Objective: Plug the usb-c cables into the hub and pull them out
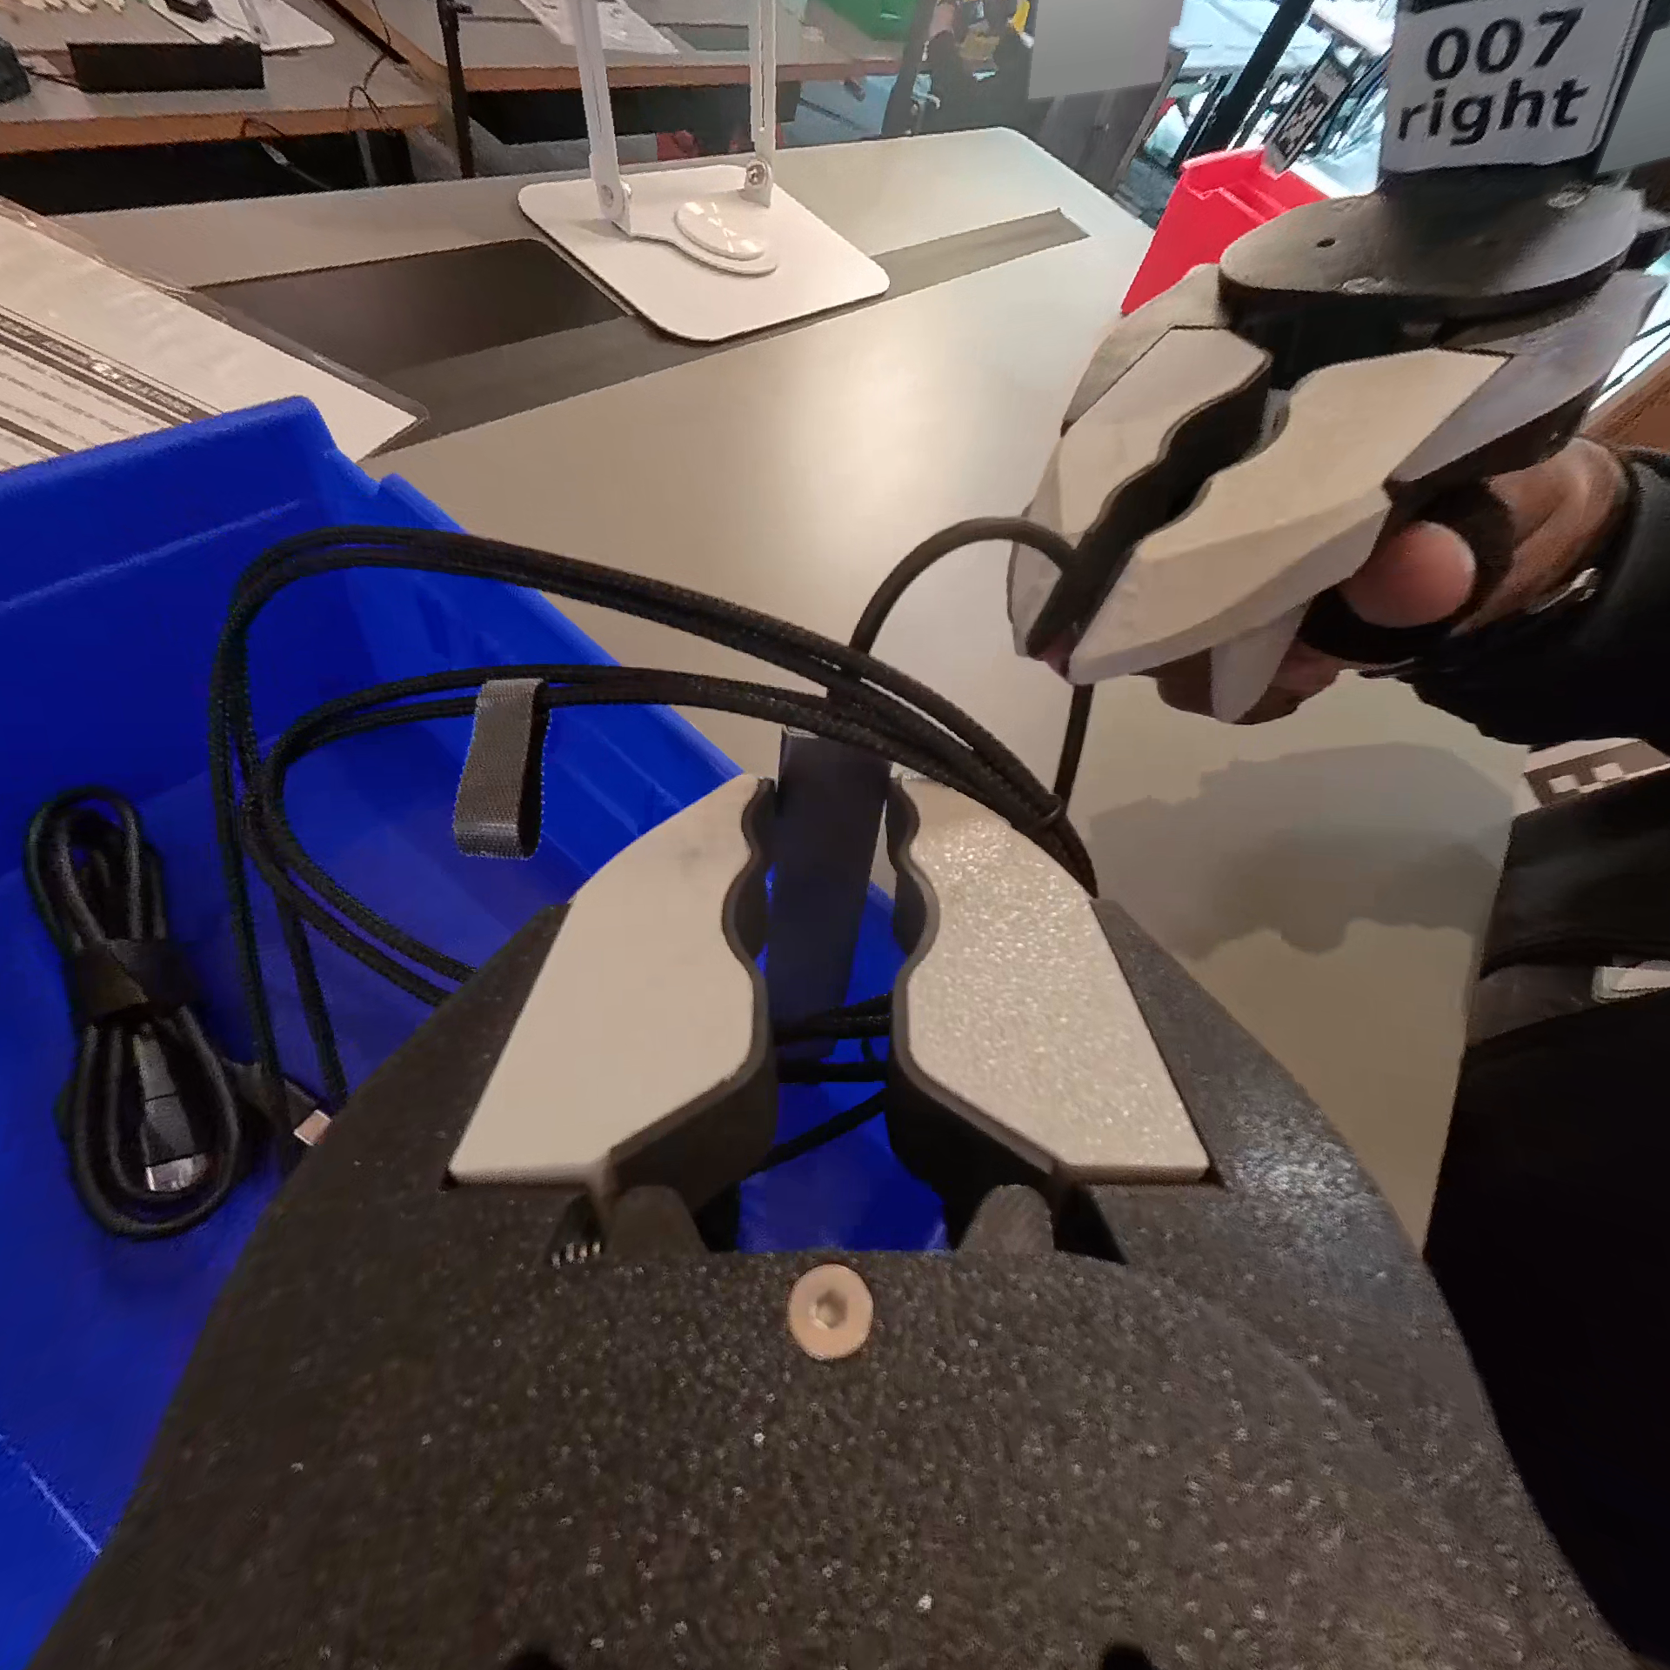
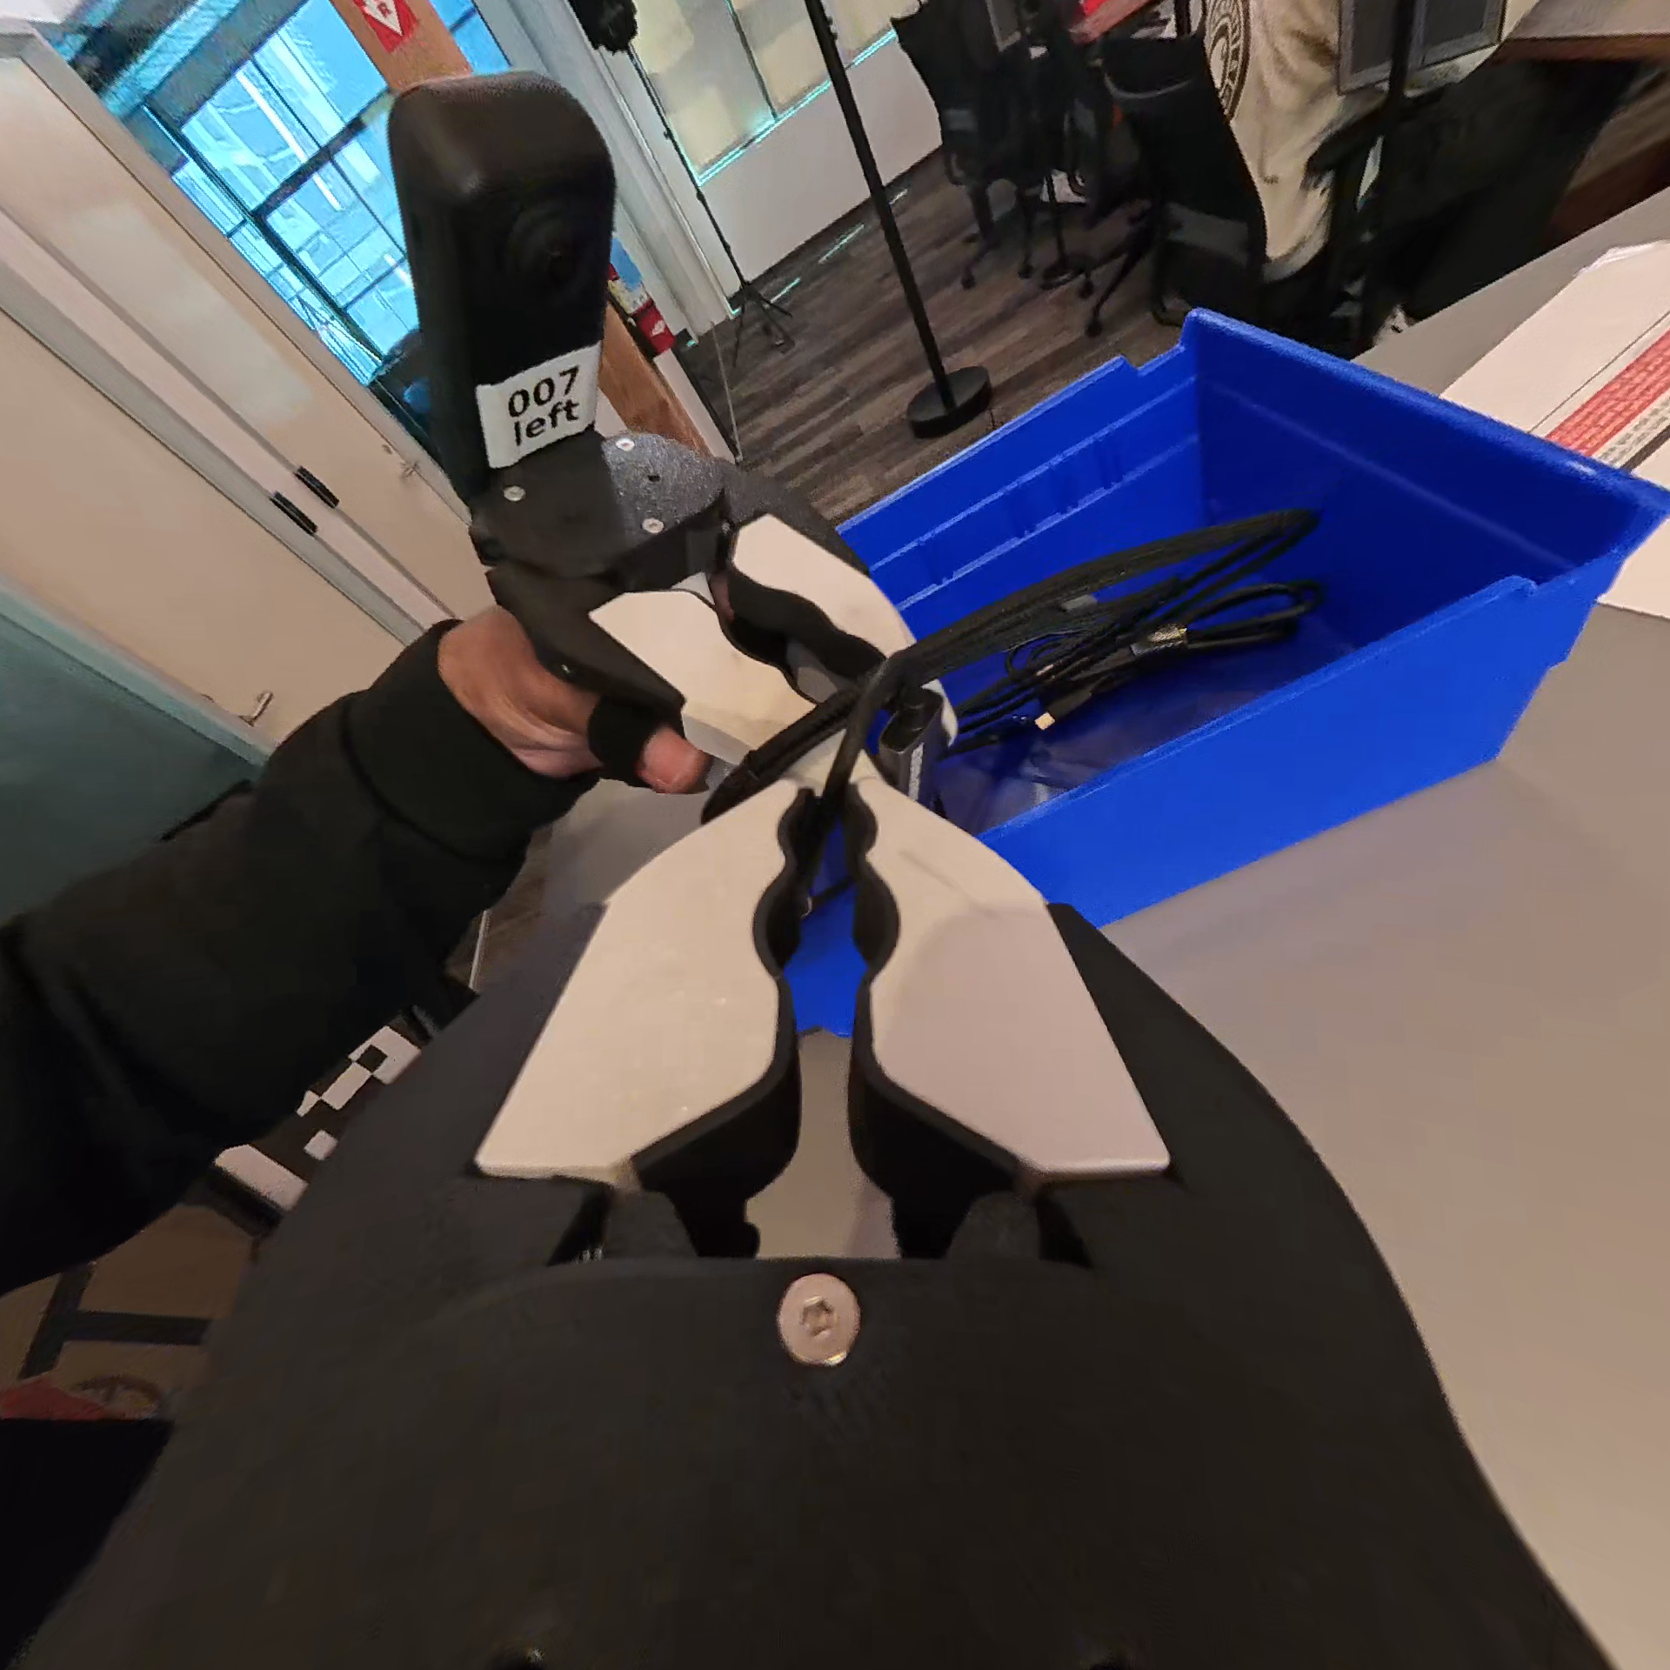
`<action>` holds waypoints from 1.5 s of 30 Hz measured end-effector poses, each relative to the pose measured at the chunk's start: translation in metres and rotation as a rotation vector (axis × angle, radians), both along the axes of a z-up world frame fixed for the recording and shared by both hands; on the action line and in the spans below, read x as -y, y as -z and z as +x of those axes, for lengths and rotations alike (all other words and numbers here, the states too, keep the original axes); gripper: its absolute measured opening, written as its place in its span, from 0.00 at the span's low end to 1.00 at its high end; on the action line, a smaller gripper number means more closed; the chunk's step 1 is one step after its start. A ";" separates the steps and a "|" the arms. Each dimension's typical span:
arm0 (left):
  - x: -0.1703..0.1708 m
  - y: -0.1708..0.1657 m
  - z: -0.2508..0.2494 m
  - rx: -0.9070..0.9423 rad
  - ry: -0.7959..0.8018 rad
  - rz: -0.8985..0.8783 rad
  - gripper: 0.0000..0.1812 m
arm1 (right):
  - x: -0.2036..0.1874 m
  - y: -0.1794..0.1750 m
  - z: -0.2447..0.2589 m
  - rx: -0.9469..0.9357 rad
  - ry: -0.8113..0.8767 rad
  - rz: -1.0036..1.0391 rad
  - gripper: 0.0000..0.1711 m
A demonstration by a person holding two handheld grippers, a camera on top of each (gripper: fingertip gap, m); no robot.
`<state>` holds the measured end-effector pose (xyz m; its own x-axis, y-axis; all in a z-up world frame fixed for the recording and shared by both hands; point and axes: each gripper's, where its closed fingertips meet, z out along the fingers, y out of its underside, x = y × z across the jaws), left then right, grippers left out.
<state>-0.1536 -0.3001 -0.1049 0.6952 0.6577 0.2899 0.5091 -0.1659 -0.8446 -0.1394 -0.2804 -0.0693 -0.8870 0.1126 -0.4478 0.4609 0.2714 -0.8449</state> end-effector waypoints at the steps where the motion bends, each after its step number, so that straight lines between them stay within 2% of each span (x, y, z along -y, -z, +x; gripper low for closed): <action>1: 0.002 -0.002 0.001 0.001 0.001 0.024 0.13 | 0.000 0.000 -0.001 -0.014 0.001 0.007 0.03; 10: 0.033 -0.022 -0.005 -0.017 -0.094 0.171 0.16 | -0.013 -0.026 -0.015 -0.080 0.053 -0.038 0.03; 12: 0.036 -0.023 -0.008 -0.033 -0.125 0.130 0.18 | -0.019 -0.035 -0.019 -0.091 0.067 -0.061 0.03; 15: 0.044 -0.030 -0.014 -0.098 -0.223 0.036 0.28 | -0.031 -0.050 -0.023 -0.110 0.077 -0.093 0.03; 18: 0.040 -0.037 -0.012 -0.159 -0.239 -0.060 0.28 | -0.046 -0.063 -0.026 -0.146 0.091 -0.112 0.02; 22: 0.047 -0.044 -0.015 -0.223 -0.348 -0.168 0.30 | -0.072 -0.078 -0.023 -0.164 0.094 -0.154 0.02; 28: 0.047 -0.045 -0.009 -0.250 -0.372 -0.266 0.30 | -0.129 -0.071 -0.023 -0.198 0.137 -0.122 0.01; 33: 0.010 -0.048 -0.001 -0.281 -0.243 -0.327 0.30 | -0.173 -0.054 -0.022 -0.184 0.166 -0.093 0.02; 37: -0.053 -0.044 0.012 -0.221 -0.063 -0.304 0.26 | -0.200 -0.039 -0.022 -0.155 0.204 -0.086 0.02; 41: -0.123 -0.029 0.030 -0.052 0.013 -0.120 0.20 | -0.223 -0.030 -0.020 -0.120 0.246 -0.109 0.02; 43: -0.149 -0.014 0.032 0.067 -0.016 0.007 0.17 | -0.233 -0.026 -0.017 -0.106 0.262 -0.121 0.02; 45: -0.167 0.003 0.027 0.167 -0.094 0.138 0.19 | -0.241 -0.023 -0.014 -0.096 0.272 -0.130 0.02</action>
<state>-0.1265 -0.1333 -0.1081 0.5676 0.6632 0.4879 0.6518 0.0001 -0.7584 -0.1536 -0.0394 -0.0466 -0.8711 0.2989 -0.3898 0.4184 0.0361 -0.9075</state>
